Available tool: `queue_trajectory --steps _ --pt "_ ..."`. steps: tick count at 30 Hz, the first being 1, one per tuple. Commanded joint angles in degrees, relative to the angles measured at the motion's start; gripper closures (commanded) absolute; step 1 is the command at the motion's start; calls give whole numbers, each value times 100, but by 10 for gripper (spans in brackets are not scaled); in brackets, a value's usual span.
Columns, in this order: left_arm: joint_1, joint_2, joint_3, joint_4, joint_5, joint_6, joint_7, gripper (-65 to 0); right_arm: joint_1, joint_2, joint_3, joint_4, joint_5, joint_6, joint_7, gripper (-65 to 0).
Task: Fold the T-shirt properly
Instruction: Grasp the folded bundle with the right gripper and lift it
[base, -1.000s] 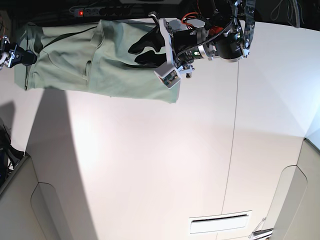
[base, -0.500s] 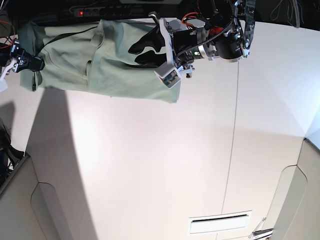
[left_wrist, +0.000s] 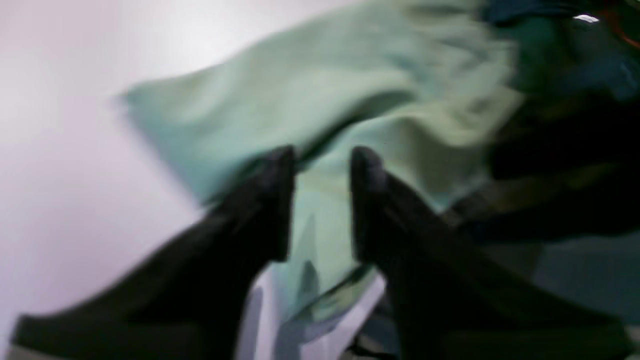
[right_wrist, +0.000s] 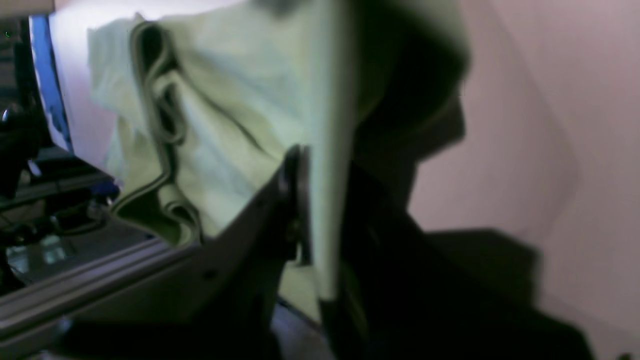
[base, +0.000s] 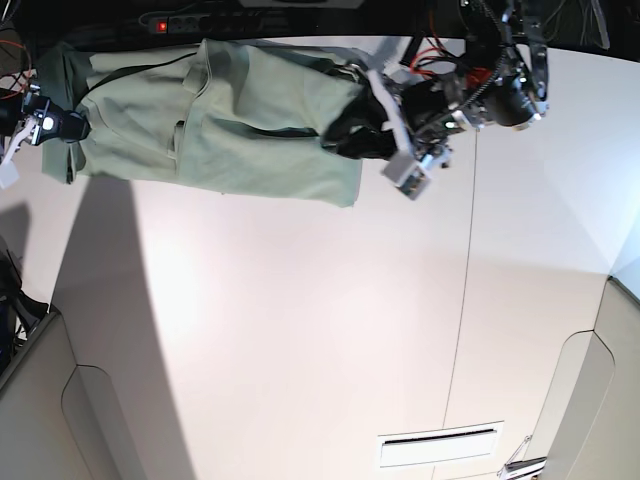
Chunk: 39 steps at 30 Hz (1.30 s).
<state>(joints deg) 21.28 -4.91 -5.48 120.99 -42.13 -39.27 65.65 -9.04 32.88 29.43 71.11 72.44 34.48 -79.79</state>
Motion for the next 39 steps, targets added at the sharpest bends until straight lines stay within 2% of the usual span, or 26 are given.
queue_trajectory --steps 1,4,8,11,15,20,24,27,30,35,39 --pt "39 -4 -168 94 -26 -11 -94 -107 44 157 63 291 278 20 -21 0" --pt "210 -4 -645 85 188 127 -111 -15 44 133 61 973 435 20 -21 0" --pt "501 -4 -997 -4 258 136 -114 0 42 -114 59 2057 590 0 -21 0" --pt "573 -4 -1036 -310 258 133 -118 0 -33 -632 39 2909 778 0 -21 0" --pt "555 -4 -1034 -903 256 133 -225 0 -151 -1528 -125 3759 793 2 -21 0" --pt "542 -4 -1034 -1322 254 133 -282 0 -164 -2371 -868 4013 728 4 33 0" --pt "542 -4 -1034 -1362 254 133 -282 0 -162 -2811 -1775 4011 -13 4 529 0" --pt "542 -4 -1034 -1362 254 133 -282 0 -155 -2994 -2459 4011 -715 2 1113 0" --pt "542 -2 -1034 -1362 256 133 -284 0 -61 -3075 -3095 4009 -1305 -4 1497 0" --pt "542 -4 -1034 -1384 256 133 -286 0 166 -3104 -4072 4000 -1851 -22 1615 0" --pt "540 -4 -1034 -1414 256 133 -284 0 188 -3104 -4739 3989 -2597 -140 2031 0"
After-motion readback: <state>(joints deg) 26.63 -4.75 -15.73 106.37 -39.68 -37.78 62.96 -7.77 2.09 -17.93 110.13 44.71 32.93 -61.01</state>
